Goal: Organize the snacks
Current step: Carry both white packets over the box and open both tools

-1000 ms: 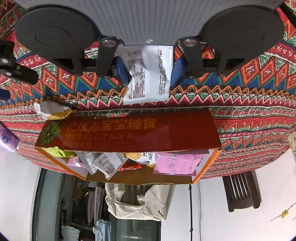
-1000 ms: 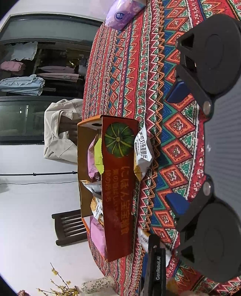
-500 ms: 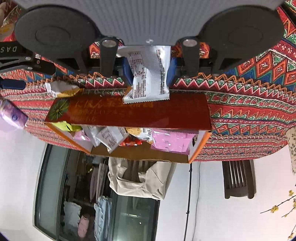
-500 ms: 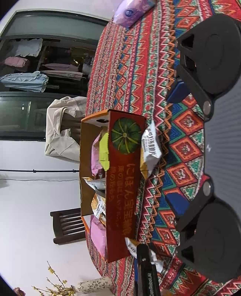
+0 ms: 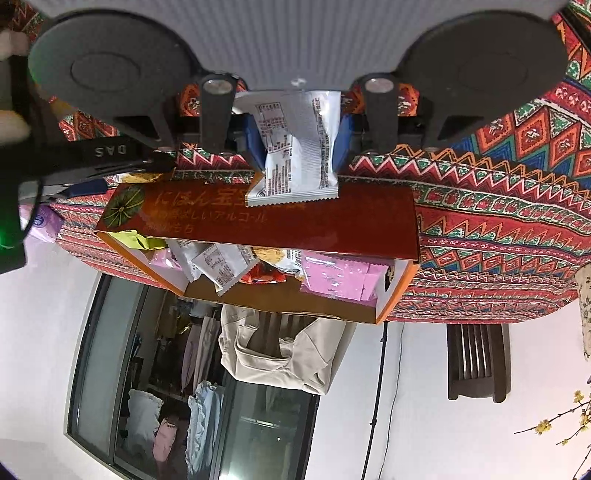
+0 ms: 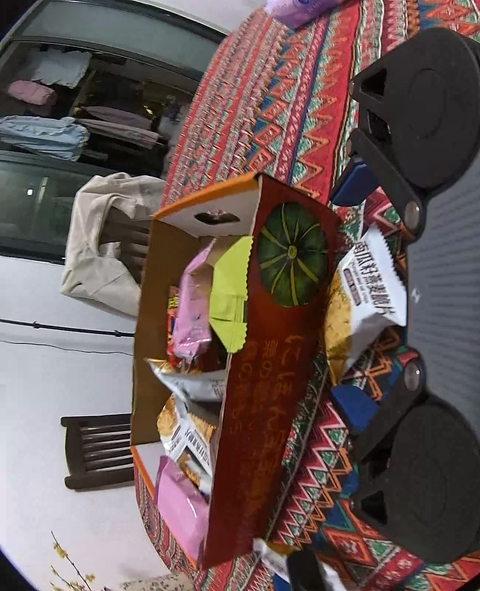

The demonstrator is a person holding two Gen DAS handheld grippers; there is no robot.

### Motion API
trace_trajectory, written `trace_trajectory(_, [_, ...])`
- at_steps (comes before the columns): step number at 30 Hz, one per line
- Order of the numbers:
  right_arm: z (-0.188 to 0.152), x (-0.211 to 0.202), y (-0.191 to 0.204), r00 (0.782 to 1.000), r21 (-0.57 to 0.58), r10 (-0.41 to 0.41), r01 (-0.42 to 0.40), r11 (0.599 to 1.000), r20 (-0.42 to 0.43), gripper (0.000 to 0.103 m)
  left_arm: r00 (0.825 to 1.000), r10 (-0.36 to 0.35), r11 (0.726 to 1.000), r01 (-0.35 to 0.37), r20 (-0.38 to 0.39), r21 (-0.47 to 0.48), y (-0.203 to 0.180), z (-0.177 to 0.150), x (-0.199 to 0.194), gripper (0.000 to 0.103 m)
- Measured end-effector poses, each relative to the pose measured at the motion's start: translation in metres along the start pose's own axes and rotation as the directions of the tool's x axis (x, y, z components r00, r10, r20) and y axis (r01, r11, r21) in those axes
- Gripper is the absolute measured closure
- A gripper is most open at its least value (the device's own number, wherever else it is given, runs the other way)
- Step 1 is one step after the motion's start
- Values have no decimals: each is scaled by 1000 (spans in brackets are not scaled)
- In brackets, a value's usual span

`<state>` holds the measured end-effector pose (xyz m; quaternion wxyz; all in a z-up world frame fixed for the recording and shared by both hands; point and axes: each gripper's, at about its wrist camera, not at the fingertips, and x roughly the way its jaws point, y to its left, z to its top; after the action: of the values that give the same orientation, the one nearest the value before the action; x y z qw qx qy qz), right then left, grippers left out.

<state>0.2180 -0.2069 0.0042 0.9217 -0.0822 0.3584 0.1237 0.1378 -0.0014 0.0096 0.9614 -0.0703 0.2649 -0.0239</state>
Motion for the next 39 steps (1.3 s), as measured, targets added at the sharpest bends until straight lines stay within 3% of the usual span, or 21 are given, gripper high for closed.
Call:
trace_trajectory(3, [-3,5,-1,1000,18,26,-26,1000,-8,4,1000,-5,1000,5,0,-4,1,0,-1,62])
trace_trajectory(8, [-6,2,-5,997,50,73,-73,996,0,18,1000,-6,1000,6,-1,-7,1,0,-1,62])
trace_trajectory(10, [-8,-4,-3,997,47,81,-81,996,9,40,1000,-7,1000,7,-1,-8,1,0,-1,62])
trace_trajectory(12, [-9,-10,0,997,36,80,-81,996,13,52,1000,-8,1000,8,-2,-7,1,0,-1,62])
trace_trajectory(17, [-19,-31,4,994,31,94,-96,995,52,57,1000,-14,1000,14,2,-5,0,0,-2,62])
trace_trajectory(24, [-13,-73,4,975,31,122,-129,991,184,58,999,-19,1000,18,34,5,-6,14,-15,62])
trace_trajectory(28, [6,-88,1,958,35,116,-130,991,261,58,997,-12,1000,10,81,17,-11,40,-24,62])
trace_trajectory(39, [67,-62,-12,946,111,65,-105,988,318,58,983,46,998,-54,176,45,-33,123,0,62])
